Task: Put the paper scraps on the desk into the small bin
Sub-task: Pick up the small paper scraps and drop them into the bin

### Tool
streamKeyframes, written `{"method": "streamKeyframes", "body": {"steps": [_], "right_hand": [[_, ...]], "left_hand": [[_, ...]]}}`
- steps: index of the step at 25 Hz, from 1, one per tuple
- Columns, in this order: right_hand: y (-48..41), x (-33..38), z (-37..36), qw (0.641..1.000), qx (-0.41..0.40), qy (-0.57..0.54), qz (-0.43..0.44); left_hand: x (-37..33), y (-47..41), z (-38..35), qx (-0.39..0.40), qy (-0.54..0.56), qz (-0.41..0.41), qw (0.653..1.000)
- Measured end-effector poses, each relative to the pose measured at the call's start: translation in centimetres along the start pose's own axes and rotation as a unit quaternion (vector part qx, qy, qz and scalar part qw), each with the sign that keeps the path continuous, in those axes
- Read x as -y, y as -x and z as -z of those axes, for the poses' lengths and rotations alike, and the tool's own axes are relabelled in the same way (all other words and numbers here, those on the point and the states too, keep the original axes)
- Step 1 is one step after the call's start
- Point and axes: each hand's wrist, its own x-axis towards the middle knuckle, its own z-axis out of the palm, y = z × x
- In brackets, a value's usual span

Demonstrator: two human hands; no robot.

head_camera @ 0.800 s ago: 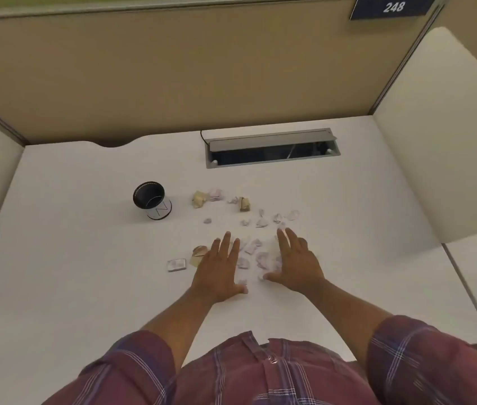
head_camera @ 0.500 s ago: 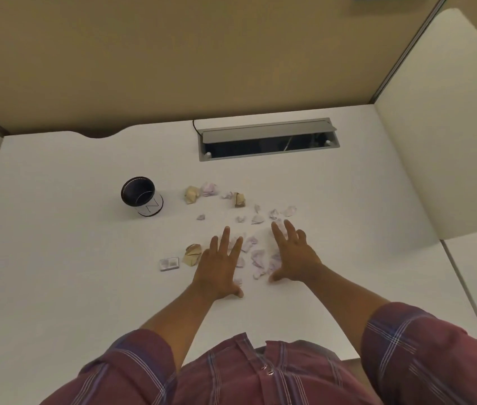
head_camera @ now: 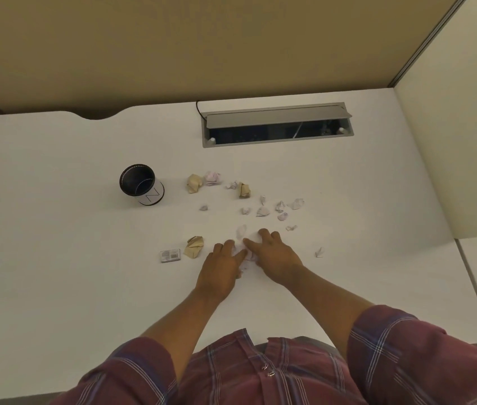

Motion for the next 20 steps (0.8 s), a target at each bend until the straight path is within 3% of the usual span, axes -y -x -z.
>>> {"method": "streamKeyframes", "body": {"steps": [3, 7, 12, 15, 20], "right_hand": [[-0.1, 0.9, 0.3, 1.000, -0.009, 0.022, 0.010], [-0.4, 1.1, 0.1, 1.000, -0.011, 0.015, -0.003], [-1.7, 0.5, 0.5, 0.969, -0.046, -0.210, -0.122], [-1.5, 0.9, 1.4, 0.907, -0.072, -0.368, -0.191], [-1.5, 4.3, 3.5, 0.721, -0.049, -0.647, -0.244]], "left_hand": [[-0.1, 0.4, 0.3, -0.013, 0.098, 0.029, 0.995], [0.4, 0.3, 0.3, -0.021, 0.116, 0.029, 0.993], [1.7, -0.2, 0.4, -0.072, 0.197, 0.064, 0.976], [2.1, 0.1, 1.7, -0.096, 0.224, 0.078, 0.967], [4.9, 1.8, 4.1, -0.172, 0.261, 0.076, 0.947]]}}
